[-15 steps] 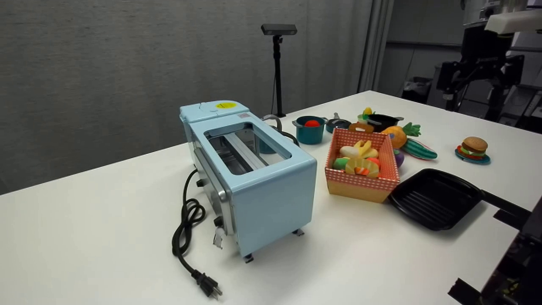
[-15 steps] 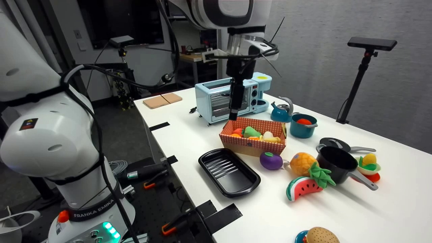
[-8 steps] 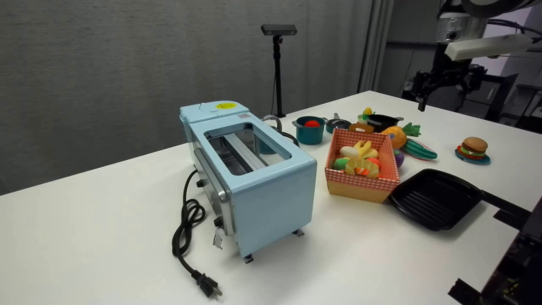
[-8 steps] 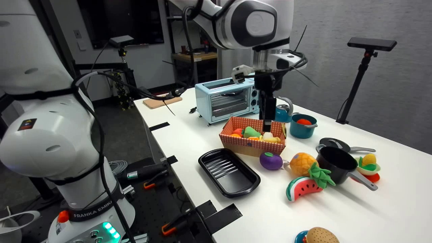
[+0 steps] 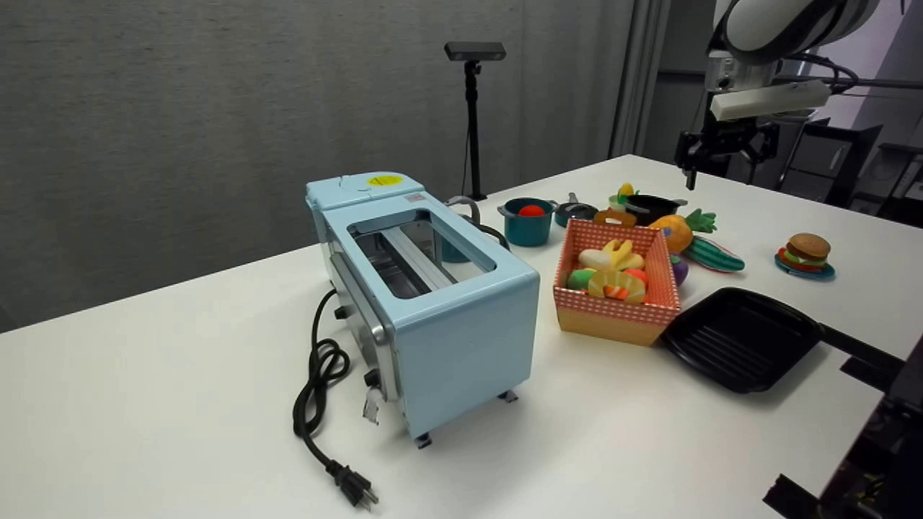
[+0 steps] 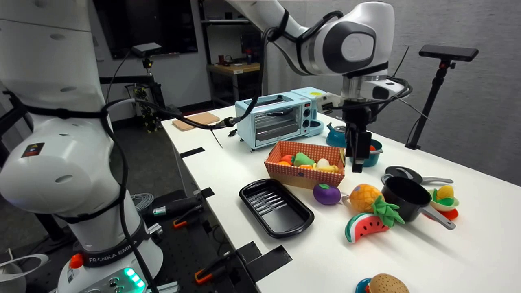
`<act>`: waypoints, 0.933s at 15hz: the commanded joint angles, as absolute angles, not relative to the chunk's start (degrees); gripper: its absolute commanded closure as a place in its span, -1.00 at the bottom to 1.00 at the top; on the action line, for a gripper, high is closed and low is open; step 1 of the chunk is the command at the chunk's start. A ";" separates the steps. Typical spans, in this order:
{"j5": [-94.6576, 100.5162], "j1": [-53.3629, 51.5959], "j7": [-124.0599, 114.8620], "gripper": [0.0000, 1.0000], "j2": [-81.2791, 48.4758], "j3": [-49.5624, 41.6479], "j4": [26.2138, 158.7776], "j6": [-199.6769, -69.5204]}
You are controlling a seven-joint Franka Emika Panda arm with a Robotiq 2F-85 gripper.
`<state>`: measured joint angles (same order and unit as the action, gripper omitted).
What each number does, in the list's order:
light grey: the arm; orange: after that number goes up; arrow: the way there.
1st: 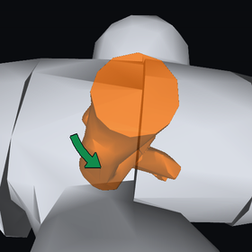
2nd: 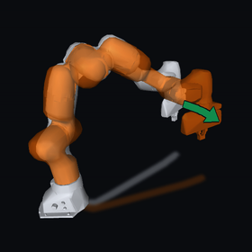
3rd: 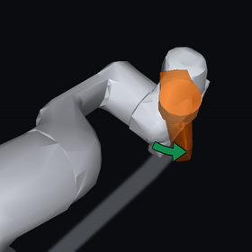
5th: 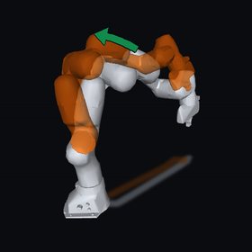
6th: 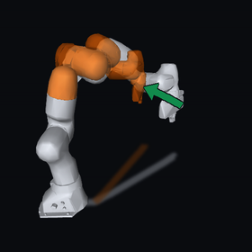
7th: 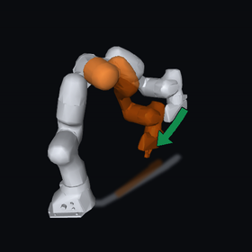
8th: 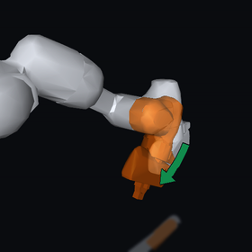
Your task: Put the orange plush in the basket
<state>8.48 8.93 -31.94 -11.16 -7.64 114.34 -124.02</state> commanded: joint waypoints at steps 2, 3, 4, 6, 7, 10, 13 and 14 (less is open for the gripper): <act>8.03 7.57 -32.48 -1.00 -18.83 -9.66 106.10 -121.27; 7.43 7.42 -32.46 -1.00 -18.69 -9.79 106.10 -120.54; 7.88 7.40 -31.57 -1.00 -17.20 -10.00 109.16 -123.53; 7.80 7.24 -31.55 -1.00 -18.35 -10.11 108.06 -123.05; 7.80 7.22 -31.55 -1.00 -18.46 -10.10 107.80 -122.70; 7.80 7.22 -31.55 -1.00 -18.46 -10.10 107.46 -122.32; 9.37 7.22 -31.28 -1.00 -17.92 -10.54 110.81 -130.17; 9.87 7.08 -31.47 -1.00 -18.43 -10.80 111.12 -133.03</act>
<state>8.48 8.39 -31.67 -18.43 -9.02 108.89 -126.03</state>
